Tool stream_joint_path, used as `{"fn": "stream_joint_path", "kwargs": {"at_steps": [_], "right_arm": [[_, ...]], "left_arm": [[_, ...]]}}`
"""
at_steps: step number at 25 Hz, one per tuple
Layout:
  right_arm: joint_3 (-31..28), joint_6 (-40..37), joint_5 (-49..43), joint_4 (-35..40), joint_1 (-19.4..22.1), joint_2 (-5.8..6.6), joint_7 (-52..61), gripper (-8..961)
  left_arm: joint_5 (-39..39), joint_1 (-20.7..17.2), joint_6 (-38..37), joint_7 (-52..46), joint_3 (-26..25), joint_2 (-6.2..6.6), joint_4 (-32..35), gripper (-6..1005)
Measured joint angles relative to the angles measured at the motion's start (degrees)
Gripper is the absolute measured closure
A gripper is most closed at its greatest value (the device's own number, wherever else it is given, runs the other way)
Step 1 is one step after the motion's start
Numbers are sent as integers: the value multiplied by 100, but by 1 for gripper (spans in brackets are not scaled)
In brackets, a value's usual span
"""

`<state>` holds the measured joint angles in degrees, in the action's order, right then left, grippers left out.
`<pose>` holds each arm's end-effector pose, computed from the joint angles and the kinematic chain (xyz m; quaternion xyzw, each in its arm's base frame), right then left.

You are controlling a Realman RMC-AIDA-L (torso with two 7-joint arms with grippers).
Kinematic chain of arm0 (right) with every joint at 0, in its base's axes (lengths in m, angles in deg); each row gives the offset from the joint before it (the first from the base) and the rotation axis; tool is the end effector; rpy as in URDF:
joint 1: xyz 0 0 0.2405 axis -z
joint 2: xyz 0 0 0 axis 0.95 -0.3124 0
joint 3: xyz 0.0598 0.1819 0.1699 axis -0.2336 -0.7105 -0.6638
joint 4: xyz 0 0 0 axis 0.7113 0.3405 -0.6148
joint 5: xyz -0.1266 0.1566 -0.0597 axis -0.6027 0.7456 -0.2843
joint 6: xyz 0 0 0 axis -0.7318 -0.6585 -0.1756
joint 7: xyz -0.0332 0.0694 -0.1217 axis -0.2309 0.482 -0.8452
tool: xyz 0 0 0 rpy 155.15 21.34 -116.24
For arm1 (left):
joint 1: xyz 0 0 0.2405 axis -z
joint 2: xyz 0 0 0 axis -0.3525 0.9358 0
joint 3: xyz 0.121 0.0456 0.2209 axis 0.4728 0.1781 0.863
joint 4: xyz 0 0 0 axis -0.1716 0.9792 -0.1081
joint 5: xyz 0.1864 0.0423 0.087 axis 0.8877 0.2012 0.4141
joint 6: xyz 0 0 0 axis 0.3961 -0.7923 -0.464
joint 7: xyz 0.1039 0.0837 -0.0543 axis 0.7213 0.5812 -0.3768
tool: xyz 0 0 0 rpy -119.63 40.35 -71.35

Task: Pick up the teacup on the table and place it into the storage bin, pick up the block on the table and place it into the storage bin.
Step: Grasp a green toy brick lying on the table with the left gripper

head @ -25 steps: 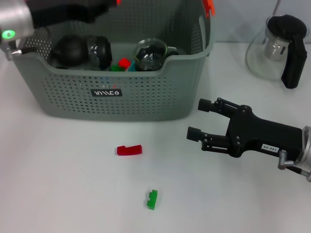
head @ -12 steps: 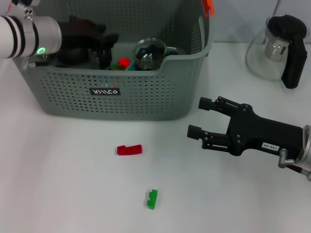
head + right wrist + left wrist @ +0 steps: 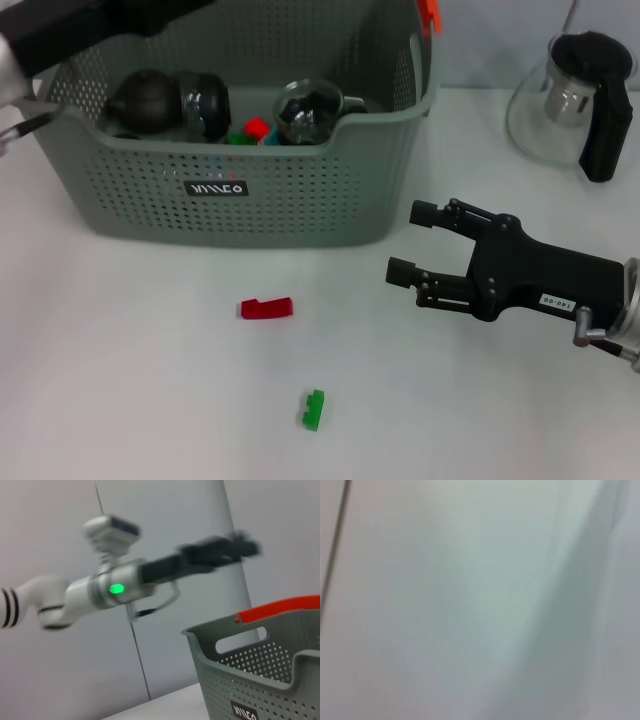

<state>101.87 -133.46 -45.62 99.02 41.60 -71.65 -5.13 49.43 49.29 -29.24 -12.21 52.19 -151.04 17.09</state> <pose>0.2422 0.3041 -0.0428 -0.9055 0.1694 0.3719 0.1140 -0.2069 0.3744 0.0871 -0.8377 -0.1864 -0.4291 0.2818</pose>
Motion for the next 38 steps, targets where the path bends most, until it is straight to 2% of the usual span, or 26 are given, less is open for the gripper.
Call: {"fn": "stream_joint_path", "kwargs": {"at_steps": [1,3,5,6,8,12,16,23,27,33,38], "right_arm": [[0,-1,0,0,0,0,1,43],[1,-4,0,0,-5,0,6,43],[1,-9,0,0,-16,0,18,43],[1,-10,0,0,-20,0,24,43],[1,-12,0,0,-27,-1,29,43],[0,-14,0,0,-24,0,36,43],[0,-14,0,1,-1,1,37,43],[0,-13,0,-25,45,0,38,43],[0,-5,0,-31,72,0,38,43],[0,-4,0,-35,84,0,38,44],[0,-11,0,-35,85,0,38,44]], "left_arm": [[-243,-112,-449,104,-129,43,-190,310],[-356,-319,-1043,379,-398,53,-486,278],[-47,-542,-1385,928,-638,17,-724,246],[345,-751,-1533,1541,-780,-50,-880,230],[566,-862,-1567,1872,-816,-96,-941,214],[1485,-1331,-1578,3484,-839,-295,-1217,219],[2185,-1564,-1596,4326,-831,-365,-1516,243],[3222,-1421,-1488,4497,-667,-365,-2104,298],[3281,-1299,-1213,4657,-305,-370,-2362,377],[3308,-922,-622,4794,16,-351,-2760,379],[3313,-781,-328,4927,122,-370,-2829,381]]}}
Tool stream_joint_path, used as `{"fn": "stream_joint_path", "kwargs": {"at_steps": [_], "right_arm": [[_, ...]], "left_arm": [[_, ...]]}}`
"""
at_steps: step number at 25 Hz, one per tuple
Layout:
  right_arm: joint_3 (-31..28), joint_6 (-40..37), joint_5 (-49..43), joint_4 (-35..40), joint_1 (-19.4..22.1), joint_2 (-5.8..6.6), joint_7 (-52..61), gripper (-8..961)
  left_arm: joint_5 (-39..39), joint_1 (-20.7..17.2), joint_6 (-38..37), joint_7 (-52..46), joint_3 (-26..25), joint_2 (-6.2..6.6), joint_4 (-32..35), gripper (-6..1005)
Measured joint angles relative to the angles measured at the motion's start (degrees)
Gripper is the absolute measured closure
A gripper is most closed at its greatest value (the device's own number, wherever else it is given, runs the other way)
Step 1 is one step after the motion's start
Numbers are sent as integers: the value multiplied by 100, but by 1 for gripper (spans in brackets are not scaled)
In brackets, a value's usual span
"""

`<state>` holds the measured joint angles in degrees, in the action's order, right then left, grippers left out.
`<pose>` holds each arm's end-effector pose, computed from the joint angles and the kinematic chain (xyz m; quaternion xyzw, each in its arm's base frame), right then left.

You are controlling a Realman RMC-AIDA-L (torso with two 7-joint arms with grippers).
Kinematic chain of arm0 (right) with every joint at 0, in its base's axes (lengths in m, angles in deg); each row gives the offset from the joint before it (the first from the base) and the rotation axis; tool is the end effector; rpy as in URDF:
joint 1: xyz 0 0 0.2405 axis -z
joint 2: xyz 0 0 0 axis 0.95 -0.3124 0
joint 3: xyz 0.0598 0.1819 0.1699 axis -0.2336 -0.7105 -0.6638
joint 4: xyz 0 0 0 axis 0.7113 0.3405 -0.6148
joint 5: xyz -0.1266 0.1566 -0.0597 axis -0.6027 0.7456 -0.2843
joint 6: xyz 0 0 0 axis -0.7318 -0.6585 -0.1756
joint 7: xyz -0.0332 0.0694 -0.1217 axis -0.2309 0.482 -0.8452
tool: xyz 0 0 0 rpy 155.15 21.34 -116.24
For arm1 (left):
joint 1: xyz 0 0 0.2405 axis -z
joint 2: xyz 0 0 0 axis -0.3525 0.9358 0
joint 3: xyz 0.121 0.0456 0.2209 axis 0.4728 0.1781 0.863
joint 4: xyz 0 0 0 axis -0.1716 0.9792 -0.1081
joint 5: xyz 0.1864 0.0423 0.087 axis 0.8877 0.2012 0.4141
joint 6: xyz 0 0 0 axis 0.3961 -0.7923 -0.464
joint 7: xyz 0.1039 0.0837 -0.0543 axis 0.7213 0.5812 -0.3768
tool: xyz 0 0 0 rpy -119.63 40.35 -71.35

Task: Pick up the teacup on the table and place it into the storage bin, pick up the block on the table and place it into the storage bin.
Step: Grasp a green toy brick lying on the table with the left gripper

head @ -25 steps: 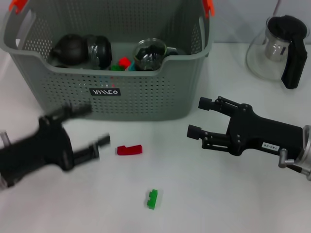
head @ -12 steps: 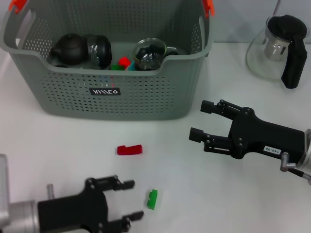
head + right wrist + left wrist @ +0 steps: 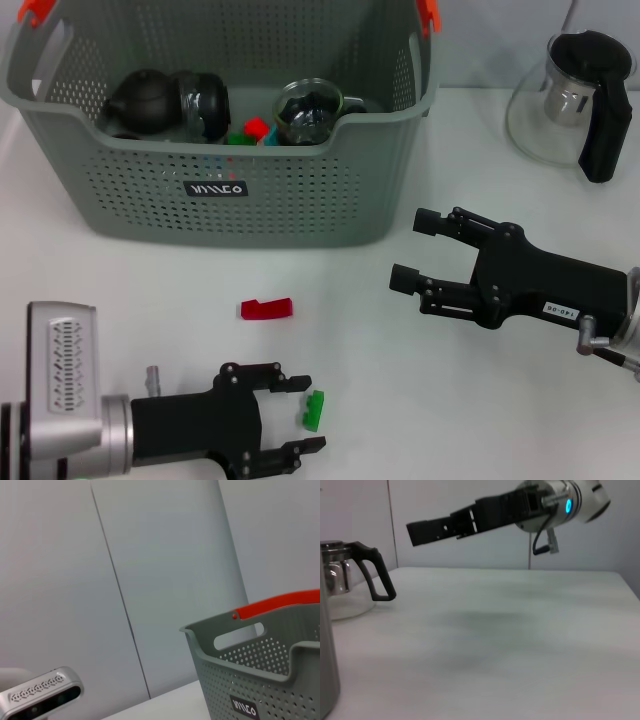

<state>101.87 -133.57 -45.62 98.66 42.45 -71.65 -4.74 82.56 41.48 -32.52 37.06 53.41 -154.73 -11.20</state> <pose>0.2468 0.2994 -0.0436 -0.9030 0.1816 0.3726 0.1135 -0.3034 0.2341 -0.0858 -0.9700 -0.0503 -0.2055 0.1194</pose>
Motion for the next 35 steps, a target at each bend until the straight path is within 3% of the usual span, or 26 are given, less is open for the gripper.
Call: {"fn": "stream_joint_path", "kwargs": {"at_steps": [8,35], "right_arm": [[4,-3,-3,1,0,0,0,43],[0,-3,1,27,61,9,0,43]], "left_arm": [[8,178,272,184,30,6,-93,384],[-130,95,658,262,-130,32,107,394]]}}
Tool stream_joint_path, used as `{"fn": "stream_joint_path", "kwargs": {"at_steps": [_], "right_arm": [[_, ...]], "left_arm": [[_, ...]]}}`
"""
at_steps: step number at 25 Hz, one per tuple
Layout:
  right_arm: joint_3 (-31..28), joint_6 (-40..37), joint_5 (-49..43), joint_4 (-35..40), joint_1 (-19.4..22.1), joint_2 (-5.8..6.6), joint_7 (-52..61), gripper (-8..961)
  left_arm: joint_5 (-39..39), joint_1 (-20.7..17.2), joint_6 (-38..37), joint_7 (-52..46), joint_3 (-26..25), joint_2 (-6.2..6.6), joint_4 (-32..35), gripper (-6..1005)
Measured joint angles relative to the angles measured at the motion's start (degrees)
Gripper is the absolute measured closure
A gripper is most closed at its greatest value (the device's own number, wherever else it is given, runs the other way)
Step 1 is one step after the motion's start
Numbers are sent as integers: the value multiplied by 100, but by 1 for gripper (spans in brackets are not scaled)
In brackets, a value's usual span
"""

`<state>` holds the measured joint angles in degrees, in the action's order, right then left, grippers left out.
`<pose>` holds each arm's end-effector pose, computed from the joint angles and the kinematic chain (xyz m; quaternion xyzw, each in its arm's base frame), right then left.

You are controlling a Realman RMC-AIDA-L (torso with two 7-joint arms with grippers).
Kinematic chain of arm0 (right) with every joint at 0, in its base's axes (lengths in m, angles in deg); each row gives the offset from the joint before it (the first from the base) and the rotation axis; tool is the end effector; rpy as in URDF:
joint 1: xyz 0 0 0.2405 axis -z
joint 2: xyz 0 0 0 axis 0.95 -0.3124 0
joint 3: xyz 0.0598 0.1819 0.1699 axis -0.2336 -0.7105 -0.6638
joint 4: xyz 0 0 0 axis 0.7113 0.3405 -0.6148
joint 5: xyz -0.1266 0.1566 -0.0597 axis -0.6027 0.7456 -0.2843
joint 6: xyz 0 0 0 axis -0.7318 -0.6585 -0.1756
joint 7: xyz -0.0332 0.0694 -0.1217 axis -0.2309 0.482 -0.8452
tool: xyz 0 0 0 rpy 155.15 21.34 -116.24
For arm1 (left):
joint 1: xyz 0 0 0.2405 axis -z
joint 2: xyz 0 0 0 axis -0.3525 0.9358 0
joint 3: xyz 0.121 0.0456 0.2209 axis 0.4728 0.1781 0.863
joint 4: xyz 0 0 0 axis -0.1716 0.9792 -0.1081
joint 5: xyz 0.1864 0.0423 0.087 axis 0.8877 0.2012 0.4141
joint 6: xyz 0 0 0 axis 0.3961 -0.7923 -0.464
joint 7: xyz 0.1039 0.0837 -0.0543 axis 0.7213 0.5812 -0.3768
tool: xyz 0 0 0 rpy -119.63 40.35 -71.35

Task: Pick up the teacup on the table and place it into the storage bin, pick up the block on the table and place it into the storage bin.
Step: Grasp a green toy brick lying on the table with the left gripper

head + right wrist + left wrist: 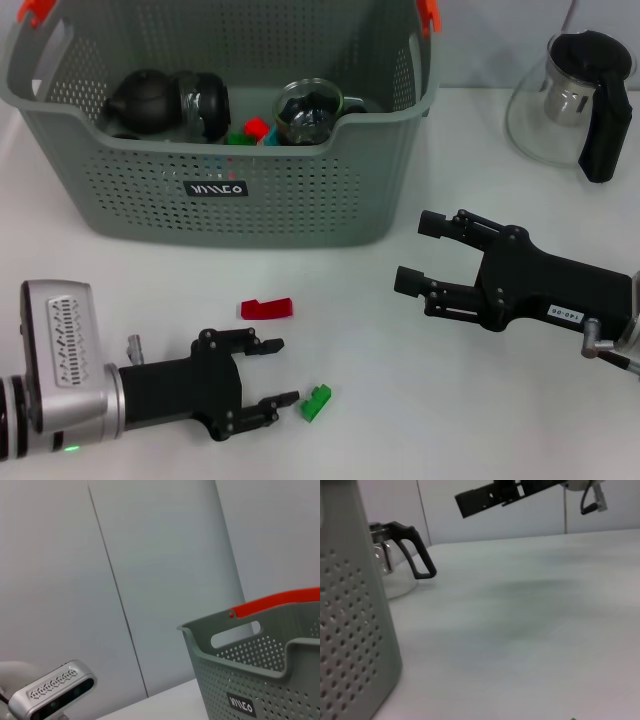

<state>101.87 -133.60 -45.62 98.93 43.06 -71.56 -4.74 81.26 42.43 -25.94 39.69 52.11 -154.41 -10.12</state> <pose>0.2501 0.2976 -0.0423 -0.9027 0.1840 0.3711 0.1167 -0.3143 0.2565 -0.0790 -0.9703 -0.0330 -0.1600 0.1783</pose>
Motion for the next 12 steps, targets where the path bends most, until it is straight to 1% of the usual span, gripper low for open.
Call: {"fn": "stream_joint_path", "kwargs": {"at_steps": [8,12], "right_arm": [[1,0,0,0,0,0,0,44],[0,0,0,0,0,0,0,44]], "left_arm": [[43,50,16,0,10,-32,-47,408],[42,20,-139,0,38,-33,-53,411]]}}
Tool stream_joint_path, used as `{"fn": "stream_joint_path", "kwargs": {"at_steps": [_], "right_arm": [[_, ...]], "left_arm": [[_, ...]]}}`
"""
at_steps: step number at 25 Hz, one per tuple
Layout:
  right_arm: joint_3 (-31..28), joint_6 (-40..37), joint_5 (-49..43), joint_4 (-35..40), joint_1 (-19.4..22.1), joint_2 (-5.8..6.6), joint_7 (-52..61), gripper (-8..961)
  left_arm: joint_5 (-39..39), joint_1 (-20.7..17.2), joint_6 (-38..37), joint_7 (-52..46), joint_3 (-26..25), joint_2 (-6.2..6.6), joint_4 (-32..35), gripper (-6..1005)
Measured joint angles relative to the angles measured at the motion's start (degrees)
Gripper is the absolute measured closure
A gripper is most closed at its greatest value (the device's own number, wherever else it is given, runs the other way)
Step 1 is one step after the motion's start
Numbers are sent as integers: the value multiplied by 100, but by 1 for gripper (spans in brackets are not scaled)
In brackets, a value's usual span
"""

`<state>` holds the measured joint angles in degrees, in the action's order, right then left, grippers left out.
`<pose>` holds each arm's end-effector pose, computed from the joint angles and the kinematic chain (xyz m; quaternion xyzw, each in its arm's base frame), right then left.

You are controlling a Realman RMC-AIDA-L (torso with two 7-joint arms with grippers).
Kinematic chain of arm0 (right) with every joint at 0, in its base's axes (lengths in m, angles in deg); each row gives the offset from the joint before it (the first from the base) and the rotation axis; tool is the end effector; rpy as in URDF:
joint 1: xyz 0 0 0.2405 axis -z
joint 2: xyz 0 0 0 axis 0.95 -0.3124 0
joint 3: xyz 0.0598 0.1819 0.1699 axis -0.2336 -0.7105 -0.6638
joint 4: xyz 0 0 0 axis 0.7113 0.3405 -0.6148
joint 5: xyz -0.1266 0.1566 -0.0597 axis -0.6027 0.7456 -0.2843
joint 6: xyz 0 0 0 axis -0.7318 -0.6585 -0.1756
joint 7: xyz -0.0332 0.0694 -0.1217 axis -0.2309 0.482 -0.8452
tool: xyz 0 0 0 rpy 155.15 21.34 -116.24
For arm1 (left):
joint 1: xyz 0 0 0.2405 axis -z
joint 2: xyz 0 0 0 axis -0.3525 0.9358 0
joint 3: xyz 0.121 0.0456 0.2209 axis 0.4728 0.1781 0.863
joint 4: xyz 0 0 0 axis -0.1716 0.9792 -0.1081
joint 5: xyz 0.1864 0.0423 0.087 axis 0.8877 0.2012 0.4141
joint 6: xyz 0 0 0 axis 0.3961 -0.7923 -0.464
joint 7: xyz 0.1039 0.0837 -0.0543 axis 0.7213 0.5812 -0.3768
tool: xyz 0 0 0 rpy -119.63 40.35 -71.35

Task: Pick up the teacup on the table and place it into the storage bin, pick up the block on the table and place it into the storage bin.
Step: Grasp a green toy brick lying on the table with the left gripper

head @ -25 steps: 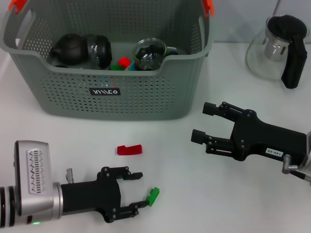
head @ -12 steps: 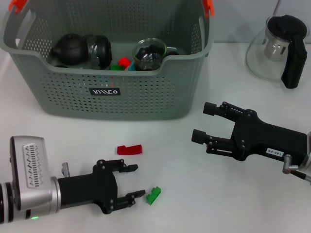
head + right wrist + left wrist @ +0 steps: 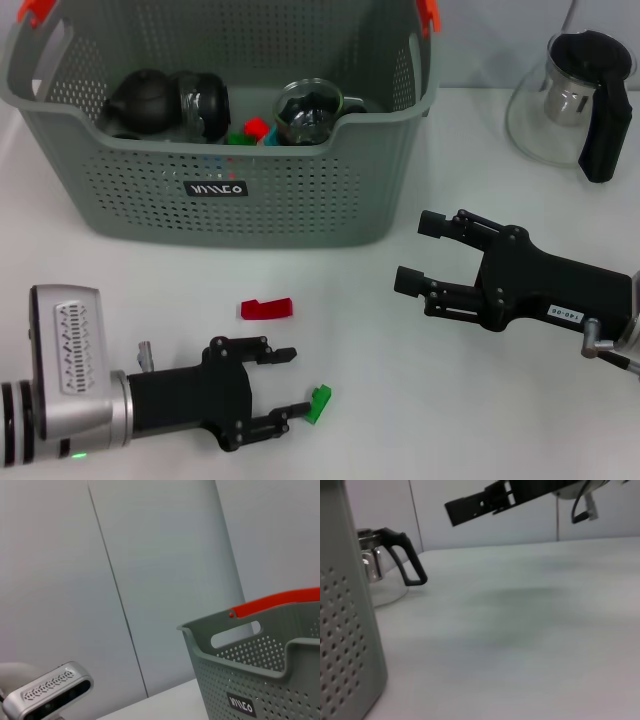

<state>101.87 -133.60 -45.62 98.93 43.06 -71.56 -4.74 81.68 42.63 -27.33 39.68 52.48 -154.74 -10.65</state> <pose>0.2501 0.2976 -0.0423 -0.9027 0.1840 0.3711 0.1167 -0.3089 0.2522 -0.0837 -0.9712 -0.0302 -0.1719 0.1623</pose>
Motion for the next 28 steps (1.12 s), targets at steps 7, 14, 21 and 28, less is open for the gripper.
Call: {"fn": "stream_joint_path", "kwargs": {"at_steps": [7,14,21,28], "right_arm": [[0,0,0,0,-5,0,0,44],[0,0,0,0,2,7,0,43],[0,0,0,0,9,9,-3,43],[0,0,-5,0,18,9,-2,44]], "left_arm": [[2,-6,-112,0,23,-2,-78,412],[-34,37,-195,0,-14,21,-105,414],[19,79,-103,122,30,17,-106,414],[-14,-8,-109,133,-105,34,72,413]]}}
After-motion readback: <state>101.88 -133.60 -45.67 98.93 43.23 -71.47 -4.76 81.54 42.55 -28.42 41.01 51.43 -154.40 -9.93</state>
